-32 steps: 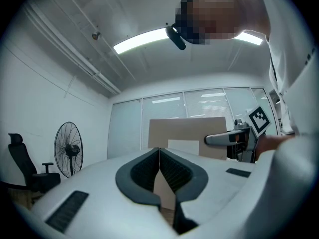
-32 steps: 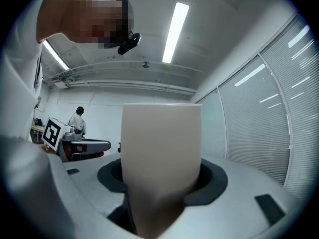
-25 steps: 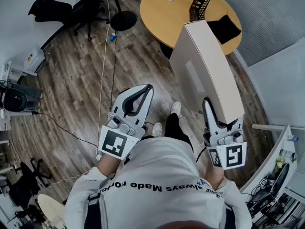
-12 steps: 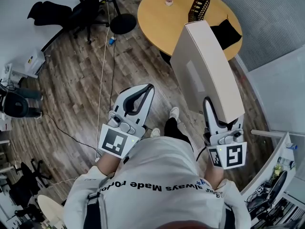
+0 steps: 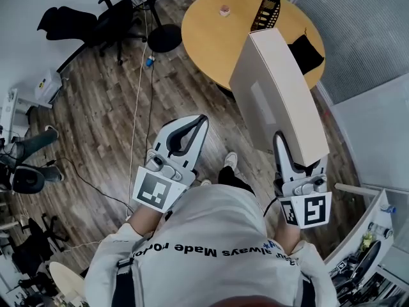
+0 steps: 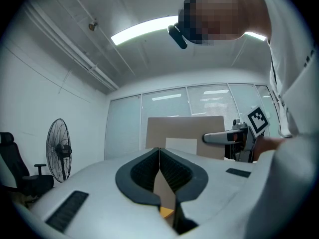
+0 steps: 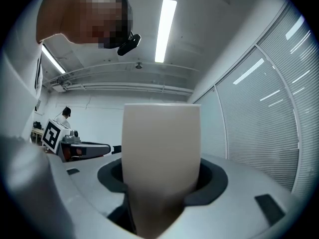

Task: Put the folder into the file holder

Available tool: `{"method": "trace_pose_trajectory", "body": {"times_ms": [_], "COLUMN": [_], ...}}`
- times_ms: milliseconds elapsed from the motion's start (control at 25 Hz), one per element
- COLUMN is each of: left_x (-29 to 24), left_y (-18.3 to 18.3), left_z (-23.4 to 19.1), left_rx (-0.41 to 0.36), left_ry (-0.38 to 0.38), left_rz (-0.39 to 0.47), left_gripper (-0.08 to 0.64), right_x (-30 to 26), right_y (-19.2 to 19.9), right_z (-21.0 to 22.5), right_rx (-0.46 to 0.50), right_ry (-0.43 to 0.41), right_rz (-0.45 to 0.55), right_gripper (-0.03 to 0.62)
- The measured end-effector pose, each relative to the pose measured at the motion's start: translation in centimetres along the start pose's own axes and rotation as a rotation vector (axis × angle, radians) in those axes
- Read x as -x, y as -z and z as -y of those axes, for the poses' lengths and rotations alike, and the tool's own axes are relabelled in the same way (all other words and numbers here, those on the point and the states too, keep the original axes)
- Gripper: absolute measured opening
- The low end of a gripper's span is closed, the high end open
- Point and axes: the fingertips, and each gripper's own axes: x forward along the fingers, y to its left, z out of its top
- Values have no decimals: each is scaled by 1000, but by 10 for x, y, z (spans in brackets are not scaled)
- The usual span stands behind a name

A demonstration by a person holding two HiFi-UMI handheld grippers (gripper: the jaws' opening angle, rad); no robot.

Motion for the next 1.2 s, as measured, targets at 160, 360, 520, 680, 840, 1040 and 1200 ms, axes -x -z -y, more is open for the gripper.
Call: {"method": "trace_pose_trajectory", "body": {"times_ms": [160,360,520,680,840,1040,1200], "left_x": [-29,-62,-91,-120,-144,-165,-174], "left_y": [2,4,6,12,15,21,26], "left_z": [0,0,3,8,13,17,18], "left_rx": [-7,-12,-6,-12,-13,-15,-13], "left_ry": [-6,-9,-14,-14,-18,-25,-32], "left_rz": [-1,-6,-20,-32,-39,-49,-61], "left_gripper": [25,25,25,25,25,25,25], "right_x": [-14,-29,-39,-46,-51,-57,-59], "right_y": [2,1,2,5,7,12,14], "right_z": [28,59,86,116,142,167,179], "right_rx": [-6,-7,-10,-17,-24,-32,-37], "right_ry": [-6,-15,-18,-16,-14,-9,-6], "right_rz": [0,-3,-6,-6,-5,-1,-5], "right_gripper": [291,291,292,291,291,291,291]}}
